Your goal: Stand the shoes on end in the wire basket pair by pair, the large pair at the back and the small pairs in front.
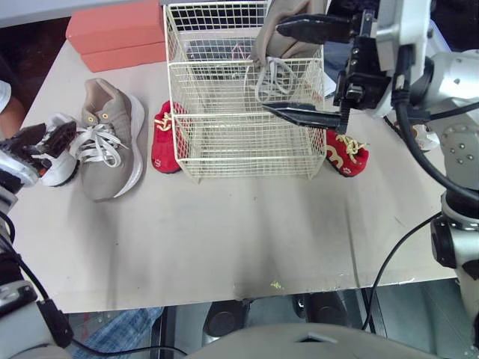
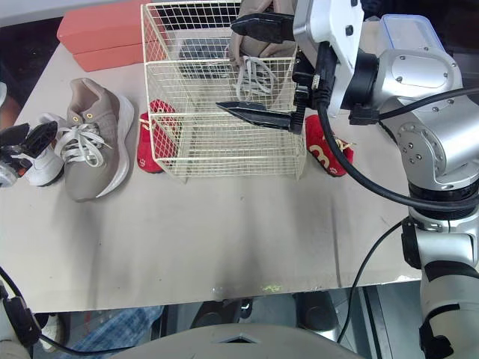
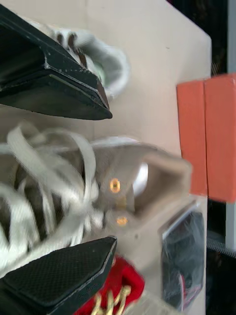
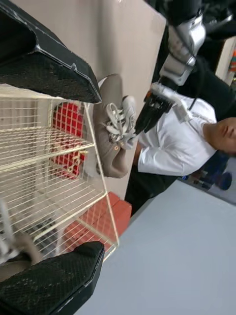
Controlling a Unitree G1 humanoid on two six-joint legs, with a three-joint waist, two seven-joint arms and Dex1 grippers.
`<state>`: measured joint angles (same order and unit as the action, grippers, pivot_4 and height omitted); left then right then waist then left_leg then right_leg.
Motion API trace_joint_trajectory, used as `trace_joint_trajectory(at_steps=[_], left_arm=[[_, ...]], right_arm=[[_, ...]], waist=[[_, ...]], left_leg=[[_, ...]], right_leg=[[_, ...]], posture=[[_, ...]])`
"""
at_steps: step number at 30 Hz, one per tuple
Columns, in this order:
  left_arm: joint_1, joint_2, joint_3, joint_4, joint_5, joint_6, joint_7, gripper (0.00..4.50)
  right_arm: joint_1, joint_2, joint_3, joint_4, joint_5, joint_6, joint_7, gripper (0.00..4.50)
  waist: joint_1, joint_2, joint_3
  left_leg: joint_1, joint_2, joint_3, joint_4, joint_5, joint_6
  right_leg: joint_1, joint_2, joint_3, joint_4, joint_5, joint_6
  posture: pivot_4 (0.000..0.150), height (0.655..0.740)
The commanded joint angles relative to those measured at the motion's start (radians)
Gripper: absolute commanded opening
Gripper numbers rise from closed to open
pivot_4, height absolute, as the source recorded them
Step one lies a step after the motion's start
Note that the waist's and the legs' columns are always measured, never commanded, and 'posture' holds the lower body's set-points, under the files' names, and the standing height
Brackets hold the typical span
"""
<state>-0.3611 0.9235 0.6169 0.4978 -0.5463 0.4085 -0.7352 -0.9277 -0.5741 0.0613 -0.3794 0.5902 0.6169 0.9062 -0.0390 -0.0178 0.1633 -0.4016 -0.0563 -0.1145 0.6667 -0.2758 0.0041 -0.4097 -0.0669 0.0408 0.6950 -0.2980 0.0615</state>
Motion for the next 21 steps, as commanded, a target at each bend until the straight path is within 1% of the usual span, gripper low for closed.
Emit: trace_joint_trajectory(at_steps=[1, 5, 8, 10, 14, 19, 21], left_arm=[[-0.073, 0.04, 0.001, 0.07, 0.003, -0.004, -0.011, 4.11], [-0.17, 0.069, -0.042, 0.242, 0.052, -0.015, -0.01, 4.11], [-0.231, 0.073, -0.097, 0.34, 0.065, 0.022, -0.093, 4.11], [-0.277, 0.08, -0.14, 0.413, 0.099, 0.008, -0.124, 4.11], [-0.41, 0.097, -0.193, 0.569, 0.16, -0.023, -0.116, 4.11], [-0.5, 0.117, -0.276, 0.686, 0.253, -0.026, -0.168, 4.11], [-0.522, 0.117, -0.295, 0.711, 0.277, -0.026, -0.172, 3.57]], right_arm=[[-0.035, 0.009, -0.023, -0.027, 0.025, 0.006, -0.016, 4.43], [-0.042, 0.022, -0.015, -0.023, 0.026, 0.006, -0.017, 4.43], [-0.042, 0.03, 0.0, -0.016, 0.014, -0.005, -0.011, 4.43], [-0.044, 0.035, 0.005, -0.012, 0.01, -0.012, -0.008, 4.43], [-0.048, 0.046, 0.008, -0.006, 0.007, -0.02, -0.009, 4.43], [-0.052, 0.055, 0.009, 0.003, -0.001, -0.024, -0.012, 4.43], [-0.054, 0.057, 0.011, 0.005, -0.005, -0.025, -0.015, 4.5]], waist=[[-0.001, 0.0, 0.0], [-0.005, -0.001, 0.0], [-0.009, -0.001, 0.0], [-0.008, -0.001, 0.0], [-0.006, -0.003, -0.001], [-0.014, -0.003, -0.001], [-0.019, -0.004, -0.001]], left_leg=[[0.0, 0.0, 0.0, 0.0, 0.0, 0.0], [0.0, -0.001, 0.0, 0.0, 0.0, 0.0], [0.0, -0.001, 0.0, 0.0, 0.0, 0.0], [0.0, -0.002, 0.0, 0.0, 0.0, 0.0], [-0.001, -0.002, -0.001, 0.001, 0.0, 0.0], [-0.001, -0.004, -0.001, 0.001, 0.0, 0.0], [-0.001, -0.004, -0.001, 0.001, 0.0, 0.0]], right_leg=[[0.0, 0.0, 0.0, 0.0, 0.0, 0.0], [-0.001, 0.0, -0.001, 0.0, 0.0, 0.0], [-0.001, -0.001, -0.001, 0.001, 0.0, 0.0], [-0.001, -0.001, -0.001, 0.001, 0.0, 0.0], [-0.002, -0.001, -0.003, 0.002, 0.0, 0.0], [-0.002, -0.003, -0.004, 0.002, 0.0, 0.0], [-0.002, -0.003, -0.005, 0.002, 0.0, 0.0]], posture=[[0.15, 0.74], [0.15, 0.74], [0.15, 0.74], [0.15, 0.74], [0.15, 0.74], [0.15, 0.74], [0.15, 0.74]])
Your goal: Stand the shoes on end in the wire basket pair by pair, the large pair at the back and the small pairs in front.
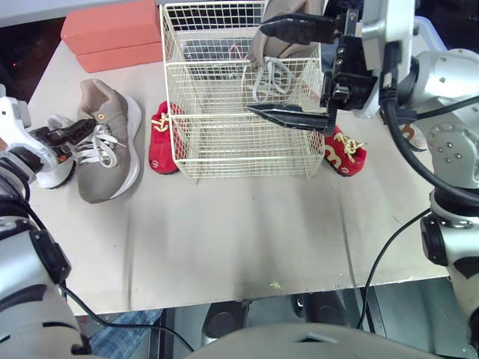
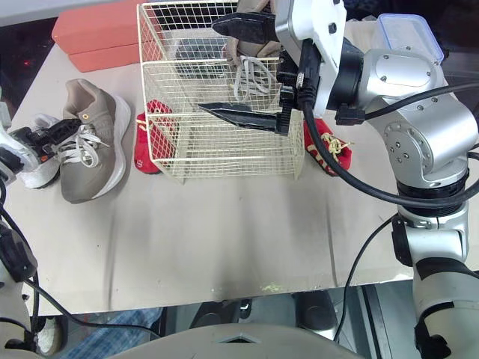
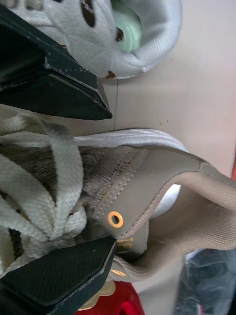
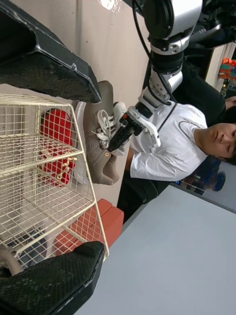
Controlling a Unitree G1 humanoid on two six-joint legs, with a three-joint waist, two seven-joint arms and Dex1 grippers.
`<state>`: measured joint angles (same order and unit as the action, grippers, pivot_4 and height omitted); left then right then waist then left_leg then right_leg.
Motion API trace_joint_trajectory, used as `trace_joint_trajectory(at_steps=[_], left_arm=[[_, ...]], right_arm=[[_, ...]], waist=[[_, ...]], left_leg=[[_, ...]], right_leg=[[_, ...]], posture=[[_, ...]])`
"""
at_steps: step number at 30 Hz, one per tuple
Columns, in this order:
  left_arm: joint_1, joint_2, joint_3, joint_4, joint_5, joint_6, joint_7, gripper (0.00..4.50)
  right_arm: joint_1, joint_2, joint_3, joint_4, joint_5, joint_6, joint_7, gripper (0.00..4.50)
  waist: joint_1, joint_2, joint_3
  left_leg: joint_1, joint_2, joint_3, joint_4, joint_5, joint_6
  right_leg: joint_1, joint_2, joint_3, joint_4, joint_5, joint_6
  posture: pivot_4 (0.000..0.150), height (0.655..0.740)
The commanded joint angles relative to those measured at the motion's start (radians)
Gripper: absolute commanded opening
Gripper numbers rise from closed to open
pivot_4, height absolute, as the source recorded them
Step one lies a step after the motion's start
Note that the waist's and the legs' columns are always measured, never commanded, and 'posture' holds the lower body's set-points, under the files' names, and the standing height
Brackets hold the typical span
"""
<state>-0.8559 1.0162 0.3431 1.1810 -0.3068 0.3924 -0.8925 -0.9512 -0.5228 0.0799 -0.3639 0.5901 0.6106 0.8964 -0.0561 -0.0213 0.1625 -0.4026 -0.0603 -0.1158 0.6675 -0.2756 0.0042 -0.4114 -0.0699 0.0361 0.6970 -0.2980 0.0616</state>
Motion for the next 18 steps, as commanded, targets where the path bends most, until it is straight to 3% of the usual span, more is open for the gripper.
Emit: trace_joint_trajectory(at_steps=[1, 5, 8, 15, 18], left_arm=[[-0.034, 0.025, -0.027, 0.037, 0.047, -0.009, -0.017, 3.29], [-0.041, 0.023, -0.031, 0.06, 0.065, -0.013, -0.019, 1.37], [-0.028, 0.022, -0.02, 0.066, 0.064, -0.024, -0.012, 0.22], [0.008, 0.041, 0.104, 0.031, -0.018, -0.133, 0.038, 0.18], [0.054, 0.041, 0.173, -0.04, -0.075, -0.209, -0.019, 0.18]], right_arm=[[-0.031, 0.008, -0.007, -0.01, -0.006, -0.019, -0.007, 4.5], [-0.033, 0.014, -0.006, -0.008, -0.012, -0.017, -0.012, 4.5], [-0.034, 0.019, -0.006, -0.007, -0.016, -0.015, -0.015, 4.5], [-0.038, 0.03, -0.005, -0.006, -0.017, -0.009, -0.022, 4.5], [-0.036, 0.035, -0.009, -0.005, -0.013, -0.003, -0.028, 4.5]], waist=[[-0.003, 0.0, 0.0], [-0.01, 0.0, 0.0], [-0.011, 0.0, 0.0], [-0.017, 0.0, 0.0], [-0.018, 0.0, 0.0]], left_leg=[[0.0, 0.0, 0.0, 0.0, 0.0, 0.0], [0.0, 0.0, -0.001, 0.0, 0.0, 0.0], [0.0, 0.0, -0.001, 0.0, 0.0, 0.0], [0.0, 0.0, -0.002, 0.0, 0.0, 0.0], [-0.001, 0.0, -0.002, 0.0, 0.0, 0.0]], right_leg=[[0.0, 0.0, 0.0, 0.0, 0.0, 0.0], [0.0, 0.0, -0.001, 0.001, 0.0, 0.0], [0.0, 0.0, -0.001, 0.001, 0.0, 0.0], [-0.001, -0.001, -0.001, 0.002, 0.0, 0.0], [-0.003, -0.001, -0.002, 0.002, 0.0, 0.0]], posture=[[0.15, 0.74], [0.15, 0.74], [0.15, 0.74], [0.15, 0.74], [0.15, 0.74]])
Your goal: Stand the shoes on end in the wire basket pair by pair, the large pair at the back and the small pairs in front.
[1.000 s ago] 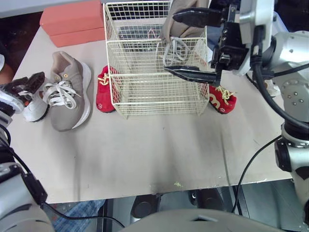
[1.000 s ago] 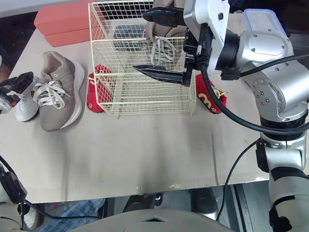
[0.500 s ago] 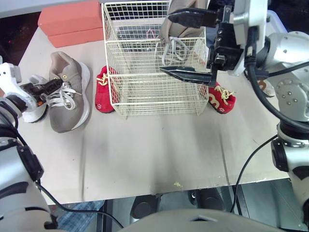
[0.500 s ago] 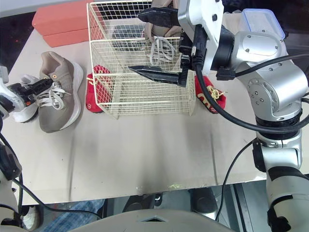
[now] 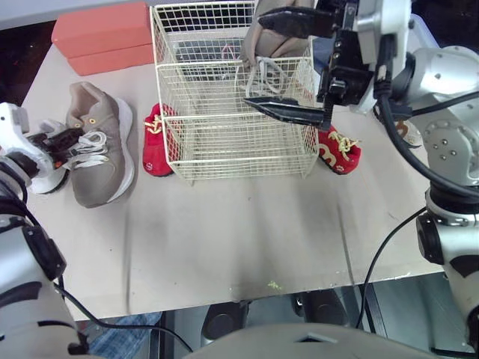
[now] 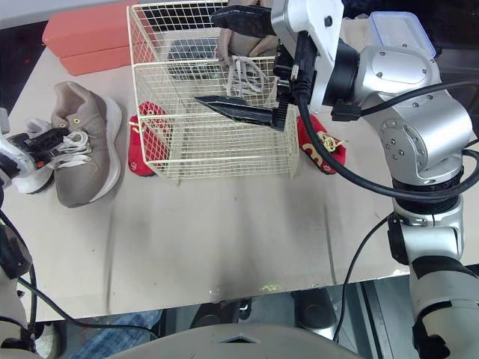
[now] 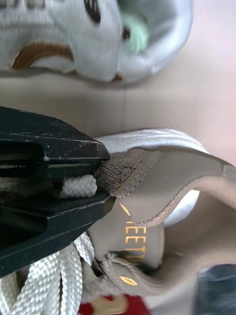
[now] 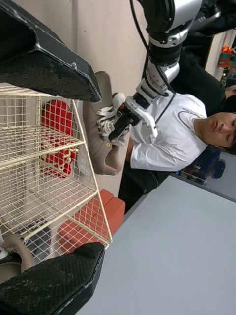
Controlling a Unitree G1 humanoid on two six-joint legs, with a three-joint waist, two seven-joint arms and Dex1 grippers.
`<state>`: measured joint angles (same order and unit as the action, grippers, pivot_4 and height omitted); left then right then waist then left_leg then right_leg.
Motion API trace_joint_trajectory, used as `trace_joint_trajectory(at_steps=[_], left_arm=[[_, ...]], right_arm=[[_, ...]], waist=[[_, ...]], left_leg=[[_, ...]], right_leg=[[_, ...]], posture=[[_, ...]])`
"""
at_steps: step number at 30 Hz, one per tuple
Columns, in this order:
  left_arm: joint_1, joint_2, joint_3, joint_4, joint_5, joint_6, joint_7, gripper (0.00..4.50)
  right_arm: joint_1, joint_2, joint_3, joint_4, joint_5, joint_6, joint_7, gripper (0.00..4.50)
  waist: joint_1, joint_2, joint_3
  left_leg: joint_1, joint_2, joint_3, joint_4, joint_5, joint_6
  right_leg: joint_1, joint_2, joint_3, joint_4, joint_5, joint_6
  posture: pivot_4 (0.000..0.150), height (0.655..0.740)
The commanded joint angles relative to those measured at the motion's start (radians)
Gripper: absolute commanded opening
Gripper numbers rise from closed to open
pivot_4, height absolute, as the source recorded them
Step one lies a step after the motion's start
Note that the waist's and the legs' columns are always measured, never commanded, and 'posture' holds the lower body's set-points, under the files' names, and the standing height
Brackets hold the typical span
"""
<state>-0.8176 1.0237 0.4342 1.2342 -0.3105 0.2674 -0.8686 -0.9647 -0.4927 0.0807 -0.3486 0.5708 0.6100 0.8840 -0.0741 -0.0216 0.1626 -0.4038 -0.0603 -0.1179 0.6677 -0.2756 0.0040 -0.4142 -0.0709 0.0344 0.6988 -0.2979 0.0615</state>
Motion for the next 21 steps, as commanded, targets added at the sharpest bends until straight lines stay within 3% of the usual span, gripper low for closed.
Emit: trace_joint_trajectory(at_steps=[1, 4, 11, 17, 21], left_arm=[[0.036, 0.029, 0.113, -0.137, -0.098, -0.111, -0.059, 0.18], [0.107, 0.003, 0.213, -0.303, -0.187, -0.124, -0.072, 0.18], [0.241, -0.187, 0.44, -1.015, -0.581, 0.113, 0.062, 0.18], [0.211, -0.259, 0.416, -1.274, -0.768, 0.203, 0.174, 0.18], [0.166, -0.298, 0.334, -1.373, -0.784, 0.198, 0.237, 0.18]], right_arm=[[-0.023, 0.009, -0.011, -0.019, 0.011, 0.001, -0.017, 4.5], [-0.026, 0.021, -0.015, -0.011, 0.024, 0.008, -0.019, 4.5], [-0.037, 0.089, -0.057, 0.02, 0.086, 0.058, -0.083, 4.5], [-0.065, 0.187, -0.103, 0.079, 0.145, 0.122, -0.218, 4.5], [-0.077, 0.239, -0.131, 0.095, 0.195, 0.17, -0.288, 4.5]], waist=[[0.001, -0.001, 0.0], [0.001, -0.002, -0.001], [0.004, -0.005, -0.002], [-0.001, -0.006, -0.002], [0.001, -0.006, -0.002]], left_leg=[[-0.001, 0.0, 0.0, 0.0, 0.0, 0.0], [-0.011, 0.0, -0.004, 0.004, 0.0, 0.0], [-0.013, -0.001, -0.007, 0.005, 0.0, 0.0], [-0.01, -0.001, -0.008, 0.006, 0.0, -0.001], [-0.01, -0.001, -0.01, 0.007, 0.001, -0.001]], right_leg=[[-0.001, 0.0, 0.0, 0.0, 0.0, 0.0], [-0.007, -0.001, -0.004, 0.0, 0.0, 0.0], [-0.007, -0.004, -0.007, -0.003, 0.0, 0.0], [-0.004, -0.004, -0.008, -0.001, 0.0, 0.0], [-0.003, -0.003, -0.01, -0.001, 0.0, 0.0]], posture=[[0.15, 0.74], [0.15, 0.74], [0.15, 0.74], [0.15, 0.74], [0.15, 0.74]])
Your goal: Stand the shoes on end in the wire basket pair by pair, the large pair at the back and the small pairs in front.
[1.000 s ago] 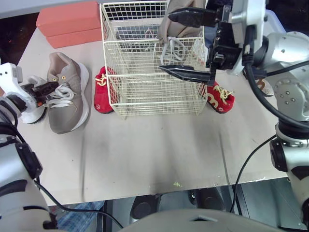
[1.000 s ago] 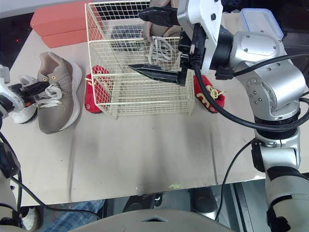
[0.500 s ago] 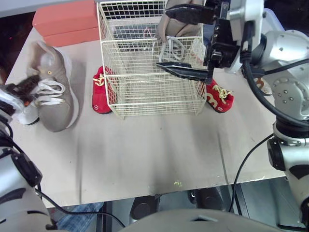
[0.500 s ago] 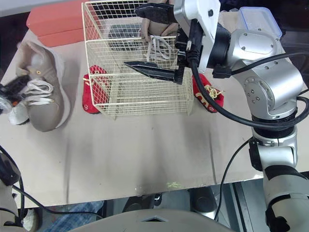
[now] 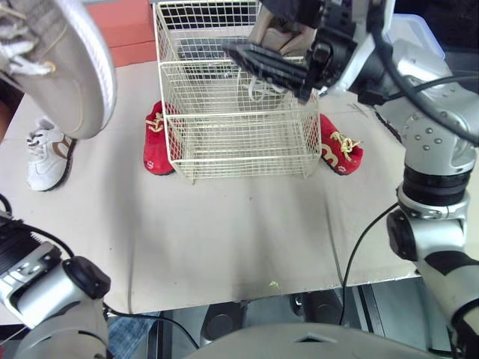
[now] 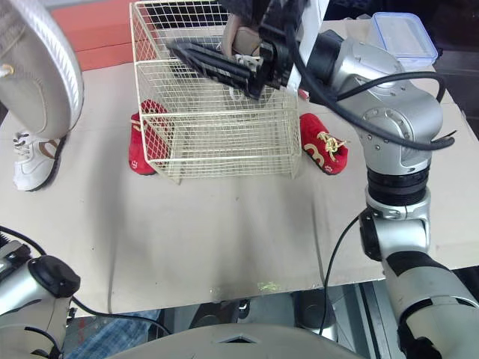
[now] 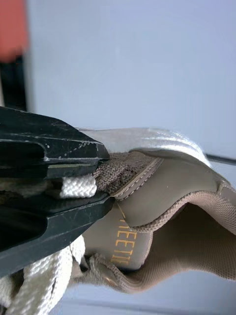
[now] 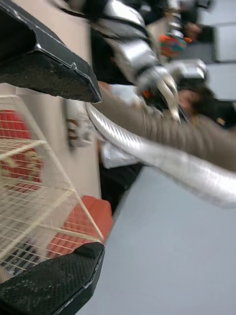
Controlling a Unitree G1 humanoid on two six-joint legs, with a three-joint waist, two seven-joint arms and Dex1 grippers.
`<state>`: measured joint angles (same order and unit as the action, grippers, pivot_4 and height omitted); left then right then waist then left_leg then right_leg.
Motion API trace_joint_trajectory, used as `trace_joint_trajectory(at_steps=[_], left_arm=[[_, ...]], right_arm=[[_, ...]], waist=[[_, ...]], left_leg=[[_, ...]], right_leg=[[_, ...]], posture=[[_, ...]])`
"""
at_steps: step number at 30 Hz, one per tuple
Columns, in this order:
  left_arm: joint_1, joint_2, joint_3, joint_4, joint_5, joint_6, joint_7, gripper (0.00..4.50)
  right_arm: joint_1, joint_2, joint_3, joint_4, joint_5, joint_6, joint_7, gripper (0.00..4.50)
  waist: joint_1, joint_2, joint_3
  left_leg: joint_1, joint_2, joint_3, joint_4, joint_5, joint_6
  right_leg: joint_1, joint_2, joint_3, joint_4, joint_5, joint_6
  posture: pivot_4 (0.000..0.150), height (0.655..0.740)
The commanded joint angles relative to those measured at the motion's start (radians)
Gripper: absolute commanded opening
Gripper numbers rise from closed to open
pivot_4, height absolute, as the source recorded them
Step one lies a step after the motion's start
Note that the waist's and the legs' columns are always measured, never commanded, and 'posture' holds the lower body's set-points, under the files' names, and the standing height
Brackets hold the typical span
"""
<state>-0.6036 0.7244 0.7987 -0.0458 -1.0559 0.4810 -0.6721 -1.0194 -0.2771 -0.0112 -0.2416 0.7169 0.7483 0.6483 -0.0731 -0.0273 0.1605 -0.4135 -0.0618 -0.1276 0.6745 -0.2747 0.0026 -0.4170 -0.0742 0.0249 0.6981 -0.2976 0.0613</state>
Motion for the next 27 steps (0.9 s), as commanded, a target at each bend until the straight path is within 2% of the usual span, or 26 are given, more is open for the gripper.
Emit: trace_joint_trajectory(at_steps=[1, 5, 10, 20, 27], left_arm=[[-0.068, -0.014, -0.057, -0.109, -0.037, -0.024, 0.06, 0.18], [-0.13, -0.081, -0.186, -0.159, 0.034, -0.067, 0.11, 0.18], [-0.168, -0.165, -0.313, -0.195, 0.105, -0.119, 0.132, 0.18], [-0.129, -0.322, -0.489, -0.275, 0.247, -0.228, 0.146, 0.18], [-0.09, -0.368, -0.576, -0.267, 0.382, -0.318, 0.129, 0.18]], right_arm=[[-0.017, 0.047, -0.057, -0.011, 0.078, 0.047, -0.083, 4.5], [-0.024, 0.069, -0.119, -0.003, 0.137, 0.076, -0.159, 4.5], [-0.044, 0.041, -0.132, 0.005, 0.15, 0.071, -0.169, 4.5], [-0.035, 0.018, -0.134, 0.005, 0.18, 0.091, -0.201, 4.5], [-0.034, 0.009, -0.135, 0.015, 0.2, 0.105, -0.206, 4.5]], waist=[[0.0, 0.0, 0.0], [0.004, 0.0, 0.0], [0.002, 0.0, 0.0], [-0.012, 0.001, 0.0], [-0.013, 0.001, 0.0]], left_leg=[[0.0, 0.0, 0.0, 0.0, 0.0, 0.0], [0.0, -0.001, 0.0, 0.003, 0.0, 0.0], [-0.001, -0.003, -0.002, 0.006, 0.0, 0.0], [-0.001, -0.003, -0.002, 0.006, 0.0, 0.0], [-0.001, -0.003, -0.001, 0.006, 0.0, 0.0]], right_leg=[[0.0, 0.0, 0.0, 0.0, 0.0, 0.0], [0.002, 0.0, -0.003, 0.0, 0.0, 0.0], [0.003, -0.001, -0.004, -0.001, 0.0, 0.0], [0.003, -0.001, -0.003, 0.0, 0.0, 0.0], [0.003, 0.0, -0.002, 0.0, 0.0, 0.0]], posture=[[0.15, 0.74], [0.15, 0.74], [0.15, 0.74], [0.15, 0.74], [0.15, 0.74]])
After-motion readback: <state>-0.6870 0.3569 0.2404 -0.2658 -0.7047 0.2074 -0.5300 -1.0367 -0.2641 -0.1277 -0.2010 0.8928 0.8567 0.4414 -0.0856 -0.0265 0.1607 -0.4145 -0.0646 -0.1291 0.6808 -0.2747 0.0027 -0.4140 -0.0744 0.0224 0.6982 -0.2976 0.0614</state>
